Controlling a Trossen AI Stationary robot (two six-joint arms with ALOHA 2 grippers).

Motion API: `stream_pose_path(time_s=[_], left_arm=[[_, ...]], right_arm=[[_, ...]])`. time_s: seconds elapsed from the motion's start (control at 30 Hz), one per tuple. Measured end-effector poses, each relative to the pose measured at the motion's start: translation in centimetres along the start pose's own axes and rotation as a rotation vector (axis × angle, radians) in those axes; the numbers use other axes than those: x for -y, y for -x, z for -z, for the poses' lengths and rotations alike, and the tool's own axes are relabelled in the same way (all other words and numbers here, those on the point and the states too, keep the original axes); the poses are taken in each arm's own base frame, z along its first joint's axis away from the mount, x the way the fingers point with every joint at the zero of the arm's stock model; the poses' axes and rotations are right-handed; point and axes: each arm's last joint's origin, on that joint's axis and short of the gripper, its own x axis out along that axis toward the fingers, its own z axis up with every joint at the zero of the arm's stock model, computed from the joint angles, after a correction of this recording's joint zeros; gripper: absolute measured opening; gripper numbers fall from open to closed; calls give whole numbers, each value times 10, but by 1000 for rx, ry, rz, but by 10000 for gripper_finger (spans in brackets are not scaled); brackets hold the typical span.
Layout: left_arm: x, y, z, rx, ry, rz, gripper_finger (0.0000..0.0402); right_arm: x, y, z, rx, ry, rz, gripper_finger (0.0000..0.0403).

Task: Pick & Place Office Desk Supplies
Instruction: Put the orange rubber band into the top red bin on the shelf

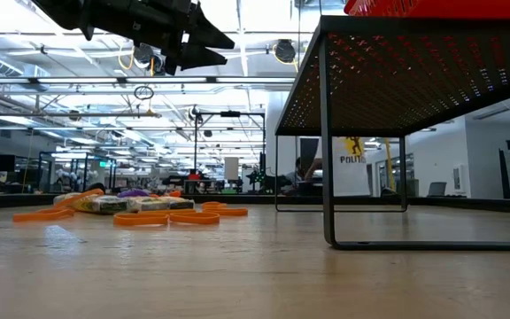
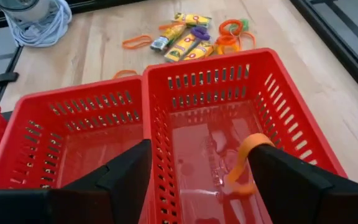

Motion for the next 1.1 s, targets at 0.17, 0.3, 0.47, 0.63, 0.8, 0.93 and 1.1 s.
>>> stream_pose_path(time_s=[0.17,0.3,0.47,0.63,0.8,0.93,1.1], left_arm=[[0,0,0,-1,0,0,251],[0,0,0,-1,-1,0,251],[0,0,2,-16,-1,-1,250],[0,0,2,-17,13,-1,250],[0,0,2,-23,14,-1,250],[0,0,2,-23,14,-1,250],[0,0,2,-23,14,-1,250]], right_arm=[[0,0,-1,14,2,6,254],[-2,0,-1,3,12,-69,254],[2,0,-1,11,-43,52,254],[1,0,-2,25,-36,51,254],[0,0,-3,33,-28,14,254],[-2,0,-5,46,1,-56,254],[-5,1,-8,74,55,-157,254]])
